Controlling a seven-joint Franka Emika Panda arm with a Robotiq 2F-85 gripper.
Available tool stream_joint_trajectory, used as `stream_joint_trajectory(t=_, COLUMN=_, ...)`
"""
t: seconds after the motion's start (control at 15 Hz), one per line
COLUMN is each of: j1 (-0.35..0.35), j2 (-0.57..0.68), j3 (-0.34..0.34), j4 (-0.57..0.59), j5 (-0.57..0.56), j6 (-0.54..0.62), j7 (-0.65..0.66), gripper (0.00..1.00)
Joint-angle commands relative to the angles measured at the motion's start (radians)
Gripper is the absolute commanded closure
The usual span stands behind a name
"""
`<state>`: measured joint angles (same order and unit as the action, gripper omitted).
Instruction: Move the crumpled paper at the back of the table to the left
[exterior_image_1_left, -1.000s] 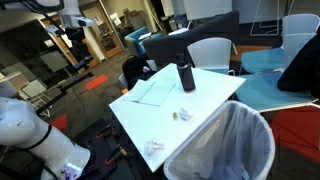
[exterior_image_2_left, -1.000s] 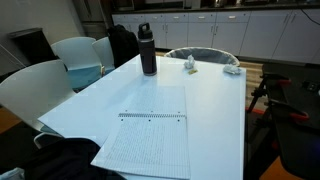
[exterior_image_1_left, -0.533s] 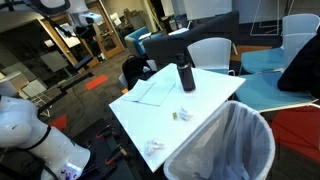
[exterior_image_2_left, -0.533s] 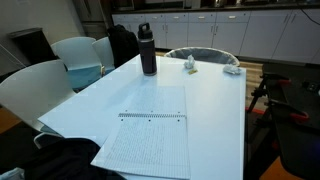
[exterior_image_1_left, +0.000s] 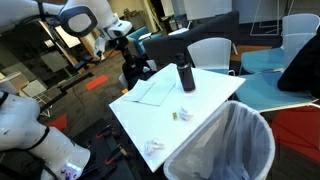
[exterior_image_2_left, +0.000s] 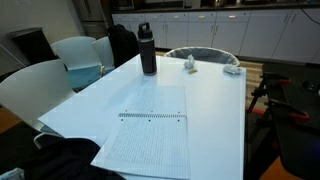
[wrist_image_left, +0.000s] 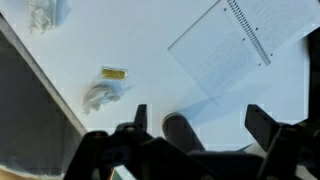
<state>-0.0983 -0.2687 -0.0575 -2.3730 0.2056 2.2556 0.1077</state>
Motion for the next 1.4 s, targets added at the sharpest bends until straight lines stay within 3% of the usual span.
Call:
stream_joint_trajectory(t=0.0, j1=-0.05, j2=0.121, j3=-0.042, j4=-0.012, j5=-0.017, j6=0.188, j7=0.084, gripper=0.0)
stream_joint_trajectory(t=0.2, j1=-0.08, j2=0.228, j3=-0.078, j4=-0.014, j5=-0.013, j6=0.337, j7=0.166, gripper=0.0)
stream_joint_trajectory(t=0.27, j1=-0.081, j2=0.245, j3=-0.076, j4=0.001, j5=-0.045, j6=0.291, j7=0.231, gripper=0.0)
stream_joint_trajectory(t=0.33, j1=-0.072, j2=0.209, j3=-0.085, j4=-0.014, j5=-0.013, j6=0.286, j7=0.132, gripper=0.0)
stream_joint_trajectory(t=0.6, j1=-0.072, j2=0.265, j3=-0.086, j4=-0.001, j5=-0.034, j6=0.315, j7=0.21, gripper=0.0)
stream_joint_trajectory(t=0.93, j1=-0.091, j2=0.475, j3=-0.114, j4=0.116, j5=0.076, j6=0.42, j7=0.281, gripper=0.0)
stream_joint_trajectory(t=1.33, j1=-0.098, j2=0.732, j3=-0.144, j4=0.276, j5=0.139, j6=0.44, j7=0.359, gripper=0.0)
